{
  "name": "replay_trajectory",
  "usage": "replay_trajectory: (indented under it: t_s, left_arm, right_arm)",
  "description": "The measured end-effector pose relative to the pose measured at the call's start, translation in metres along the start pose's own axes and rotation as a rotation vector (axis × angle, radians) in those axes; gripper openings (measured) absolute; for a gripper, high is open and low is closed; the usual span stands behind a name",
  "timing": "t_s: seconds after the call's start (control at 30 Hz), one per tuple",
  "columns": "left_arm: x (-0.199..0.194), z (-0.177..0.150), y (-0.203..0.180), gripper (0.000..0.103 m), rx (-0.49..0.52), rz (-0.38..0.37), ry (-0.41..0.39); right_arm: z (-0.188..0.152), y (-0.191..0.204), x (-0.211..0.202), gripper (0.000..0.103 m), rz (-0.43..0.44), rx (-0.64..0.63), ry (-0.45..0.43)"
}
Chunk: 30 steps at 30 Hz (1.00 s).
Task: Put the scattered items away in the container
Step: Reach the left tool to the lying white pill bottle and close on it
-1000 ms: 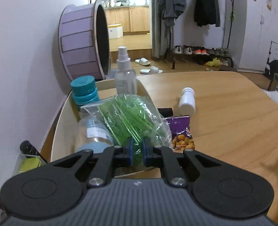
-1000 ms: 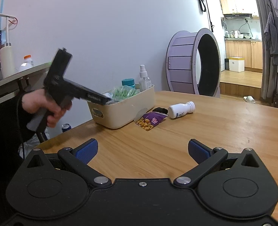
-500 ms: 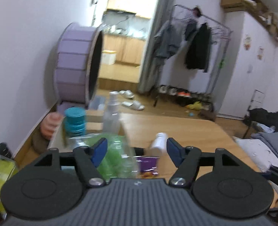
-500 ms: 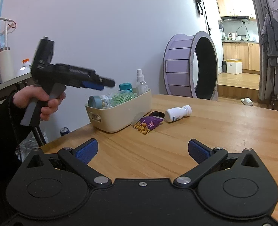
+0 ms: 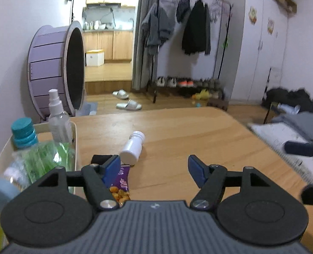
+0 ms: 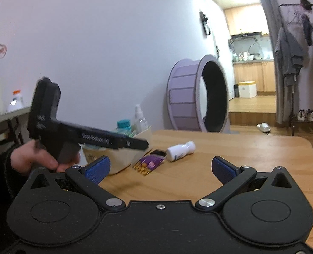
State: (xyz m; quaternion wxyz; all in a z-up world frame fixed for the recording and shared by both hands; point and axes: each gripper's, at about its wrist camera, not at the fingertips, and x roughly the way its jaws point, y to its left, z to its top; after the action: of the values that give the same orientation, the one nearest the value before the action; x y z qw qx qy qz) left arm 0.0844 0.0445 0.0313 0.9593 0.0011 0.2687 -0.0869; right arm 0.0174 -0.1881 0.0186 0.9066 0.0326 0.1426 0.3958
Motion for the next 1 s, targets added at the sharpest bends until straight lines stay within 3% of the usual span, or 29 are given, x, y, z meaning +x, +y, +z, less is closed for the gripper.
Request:
replay_trajectory:
  t_s: [0.27, 0.37, 0.43, 0.5, 0.63, 1.0]
  left_arm:
    - [0.057, 0.046, -0.001, 0.065, 0.124, 0.001, 0.167]
    - [0.084, 0.061, 0.001, 0.056, 0.158, -0.015, 0.243]
    - [0.102, 0.068, 0.004, 0.042, 0.172, -0.028, 0.295]
    - [0.120, 0.075, 0.008, 0.039, 0.186, -0.030, 0.351]
    - [0.149, 0.080, 0.012, 0.039, 0.221, -0.019, 0.447]
    - [0.187, 0.076, 0.020, 0.039, 0.230, 0.001, 0.544]
  right_arm:
    - [0.008, -0.027, -0.006, 0.103, -0.055, 0.056, -0.022]
    - [0.009, -0.033, -0.006, 0.103, -0.062, 0.067, -0.031]
    - [0.010, -0.036, -0.006, 0.103, -0.065, 0.075, -0.039]
    - [0.011, -0.038, -0.005, 0.103, -0.066, 0.085, -0.043]
    - [0.011, -0.042, -0.002, 0.103, -0.066, 0.095, -0.039]
    - [0.008, -0.043, -0.003, 0.103, -0.067, 0.097, -0.033]
